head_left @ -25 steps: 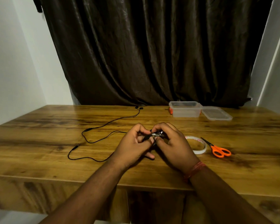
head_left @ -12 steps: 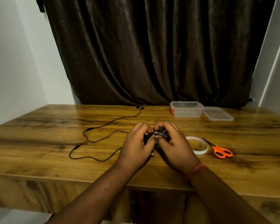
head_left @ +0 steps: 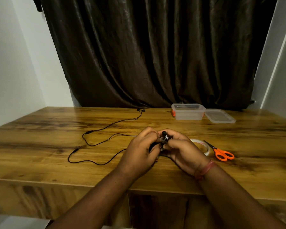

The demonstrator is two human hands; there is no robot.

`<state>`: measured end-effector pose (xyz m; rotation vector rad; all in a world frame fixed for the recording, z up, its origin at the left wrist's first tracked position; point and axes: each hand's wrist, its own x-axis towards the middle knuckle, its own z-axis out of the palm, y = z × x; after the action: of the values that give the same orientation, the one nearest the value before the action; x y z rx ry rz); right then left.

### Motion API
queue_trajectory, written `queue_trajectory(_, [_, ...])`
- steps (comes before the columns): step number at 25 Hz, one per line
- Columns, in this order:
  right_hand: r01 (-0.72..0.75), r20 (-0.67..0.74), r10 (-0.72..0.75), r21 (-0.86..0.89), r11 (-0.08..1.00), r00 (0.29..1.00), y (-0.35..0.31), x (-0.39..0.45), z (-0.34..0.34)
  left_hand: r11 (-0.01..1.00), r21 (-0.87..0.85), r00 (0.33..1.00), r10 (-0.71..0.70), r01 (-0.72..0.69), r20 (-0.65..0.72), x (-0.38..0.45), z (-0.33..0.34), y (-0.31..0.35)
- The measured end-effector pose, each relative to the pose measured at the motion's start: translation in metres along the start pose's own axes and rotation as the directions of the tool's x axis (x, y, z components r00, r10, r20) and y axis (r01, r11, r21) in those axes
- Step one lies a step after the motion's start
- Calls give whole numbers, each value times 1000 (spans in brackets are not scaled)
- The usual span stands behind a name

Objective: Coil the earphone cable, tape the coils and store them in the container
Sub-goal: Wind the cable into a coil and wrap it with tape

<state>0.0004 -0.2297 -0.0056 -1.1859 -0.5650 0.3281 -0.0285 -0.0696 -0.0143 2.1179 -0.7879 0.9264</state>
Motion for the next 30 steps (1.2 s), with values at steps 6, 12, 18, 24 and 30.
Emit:
queue_trajectory(6, [-91, -124, 115, 188, 978, 986, 0, 3, -10, 992, 92, 990, 79, -90, 115, -1, 0, 2])
queue_trajectory(12, [-199, -110, 214, 130, 971, 971, -5, -2, -15, 974, 168, 980, 124, -150, 158, -2, -2, 8])
queue_trajectory(18, [-174, -97, 182, 80, 981, 979, -7, -5, -18, 940, 254, 957, 166, -226, 239, -2, -3, 12])
queue_trajectory(24, [-170, -121, 178, 71, 983, 977, -7, -6, -16, 953, 230, 960, 140, -197, 242, -4, -3, 10])
queue_trajectory(30, [-118, -240, 109, -21, 993, 965, -5, -4, -14, 983, 182, 975, -23, -18, 222, -7, 3, 5])
